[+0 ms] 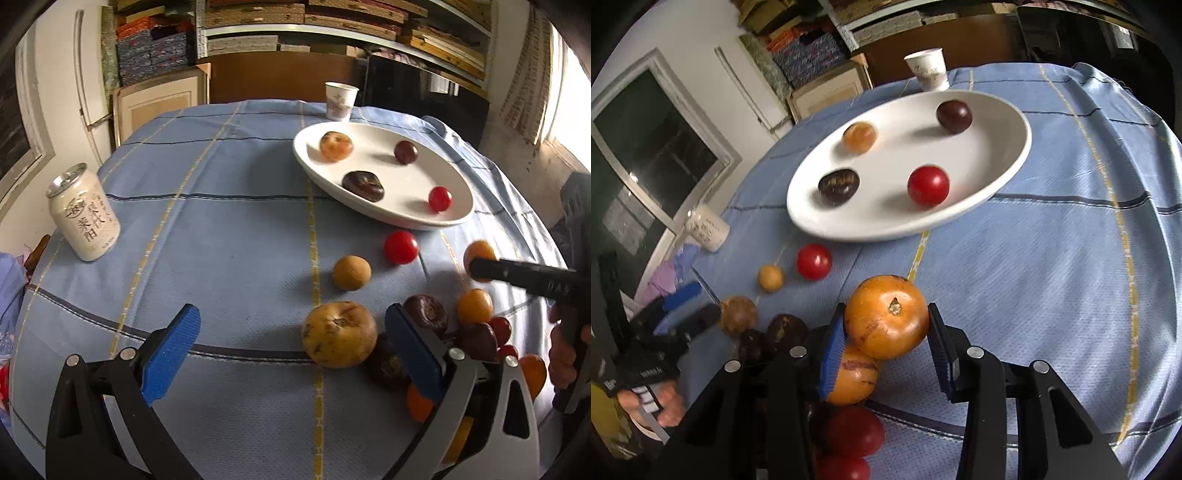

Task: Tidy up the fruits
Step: 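Grasp the large orange tomato with the right tool while the left tool grasps the speckled yellow fruit, then carry both fruits onto the white plate and open both tools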

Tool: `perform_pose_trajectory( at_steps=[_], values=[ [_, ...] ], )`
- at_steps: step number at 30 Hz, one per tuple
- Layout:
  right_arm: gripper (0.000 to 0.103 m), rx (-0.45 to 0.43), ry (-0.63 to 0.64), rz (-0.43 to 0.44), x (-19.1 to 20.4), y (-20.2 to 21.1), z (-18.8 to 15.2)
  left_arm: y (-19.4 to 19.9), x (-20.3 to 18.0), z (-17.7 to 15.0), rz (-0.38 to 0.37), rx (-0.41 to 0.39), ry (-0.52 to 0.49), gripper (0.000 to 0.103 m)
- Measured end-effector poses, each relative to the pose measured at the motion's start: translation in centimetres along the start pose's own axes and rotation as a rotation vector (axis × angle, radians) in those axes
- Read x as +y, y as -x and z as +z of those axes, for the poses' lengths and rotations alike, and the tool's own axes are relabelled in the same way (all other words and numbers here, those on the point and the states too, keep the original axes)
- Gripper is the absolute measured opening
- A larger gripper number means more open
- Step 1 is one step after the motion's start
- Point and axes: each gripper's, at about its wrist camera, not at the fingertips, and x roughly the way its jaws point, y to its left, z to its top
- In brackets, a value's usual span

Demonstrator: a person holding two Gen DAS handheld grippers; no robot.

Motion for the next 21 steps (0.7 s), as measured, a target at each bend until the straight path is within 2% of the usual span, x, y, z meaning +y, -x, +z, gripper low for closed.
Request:
perform_pose_trajectory(
  at_steps=[3,5,6,10,15,21],
  values=[
    [0.043,-0.009,-0.001,0.000,0.0,0.3,0.1,-0.4,-0.4,-0.1,-0.005,0.015,-0.020,0.097],
    [0.043,-0.008,0.000,-0.003,0.1,0.3,0.1,-0.6,-0.7,-0.2,-0.014,0.026,-0.030,0.087],
    [0.043,-0.007,-0.001,-0.004,0.1,0.3,0.1,-0.8,-0.7,-0.2,-0.022,0.039,-0.036,0.079],
    [0.043,-0.005,-0.004,-0.009,0.1,0.2,0.0,-1.5,-1.0,-0.4,-0.071,0.072,-0.040,0.065],
    [0.043,-0.005,-0.006,-0.010,0.1,0.2,0.0,-1.5,-1.5,-0.5,-0.075,0.070,-0.057,0.060],
    [0.043,-0.011,-0.003,-0.009,0.1,0.4,-0.1,-1.2,-1.9,-0.6,-0.091,0.063,-0.079,0.047]
  ],
)
